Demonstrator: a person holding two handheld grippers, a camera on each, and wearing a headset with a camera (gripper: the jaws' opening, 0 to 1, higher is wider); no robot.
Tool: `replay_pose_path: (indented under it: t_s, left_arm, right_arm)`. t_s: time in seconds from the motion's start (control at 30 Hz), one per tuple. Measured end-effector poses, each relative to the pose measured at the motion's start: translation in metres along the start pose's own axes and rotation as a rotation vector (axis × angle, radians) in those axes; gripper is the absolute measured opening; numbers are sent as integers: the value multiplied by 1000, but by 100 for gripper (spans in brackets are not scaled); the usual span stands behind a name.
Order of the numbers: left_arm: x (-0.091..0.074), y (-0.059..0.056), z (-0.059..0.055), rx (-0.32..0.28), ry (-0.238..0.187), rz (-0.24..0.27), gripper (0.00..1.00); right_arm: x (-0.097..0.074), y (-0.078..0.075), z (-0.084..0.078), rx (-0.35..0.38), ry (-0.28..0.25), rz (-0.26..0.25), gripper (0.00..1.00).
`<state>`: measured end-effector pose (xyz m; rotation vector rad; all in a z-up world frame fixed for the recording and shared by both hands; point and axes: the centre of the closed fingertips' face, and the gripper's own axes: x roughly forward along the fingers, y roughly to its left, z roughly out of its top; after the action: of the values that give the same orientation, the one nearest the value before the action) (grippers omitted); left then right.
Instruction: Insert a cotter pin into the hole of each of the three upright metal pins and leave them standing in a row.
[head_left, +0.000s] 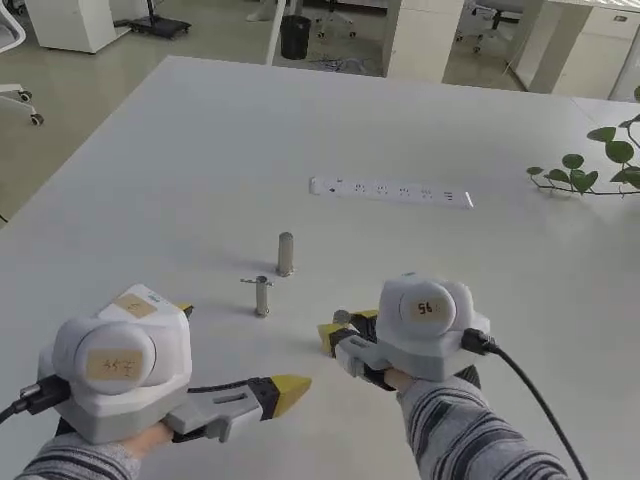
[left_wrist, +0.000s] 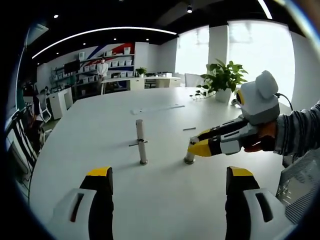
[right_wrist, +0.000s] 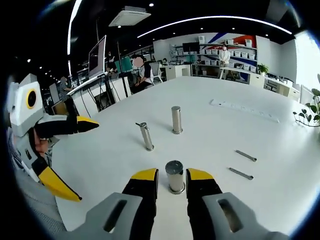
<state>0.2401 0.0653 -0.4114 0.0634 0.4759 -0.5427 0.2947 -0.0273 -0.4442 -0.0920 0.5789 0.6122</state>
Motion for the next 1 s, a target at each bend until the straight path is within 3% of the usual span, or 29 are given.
replay_pose_path:
  t_s: [0.37, 0.57, 0.63, 0.7, 0.73, 0.8, 0.87, 1.0]
  left_arm:
    - [-2, 2, 4, -14, -20, 7, 93]
    - [-2, -4, 0, -12, -7, -6, 92]
    - [-1, -6, -2, -10, -2, -9, 91]
    - [-1, -7, -2, -7, -4, -14, 91]
    - [0, -8, -2, -7, -6, -15, 90]
    - [0, -9, -2, -9, -5, -19, 90]
    - [0, -9, -2, -8, -3, -20, 90]
    - [1, -10, -2, -6, -8, -21, 90]
  right_arm:
    - [-22, -26, -3, -82, 18, 56, 20]
    - [-24, -49, -14, -158, 107, 79, 20]
    - [-24, -59, -19, -189, 159, 81, 20]
    - [-23, -69, -23, -266, 212, 88, 19]
    - [-23, -75, -22, -270, 222, 72, 18]
    - [-20, -80, -21, -281, 235, 86, 18]
    - [-18, -88, -25, -297, 283, 90, 19]
    - [-11, -99, -23, -293, 307, 96, 18]
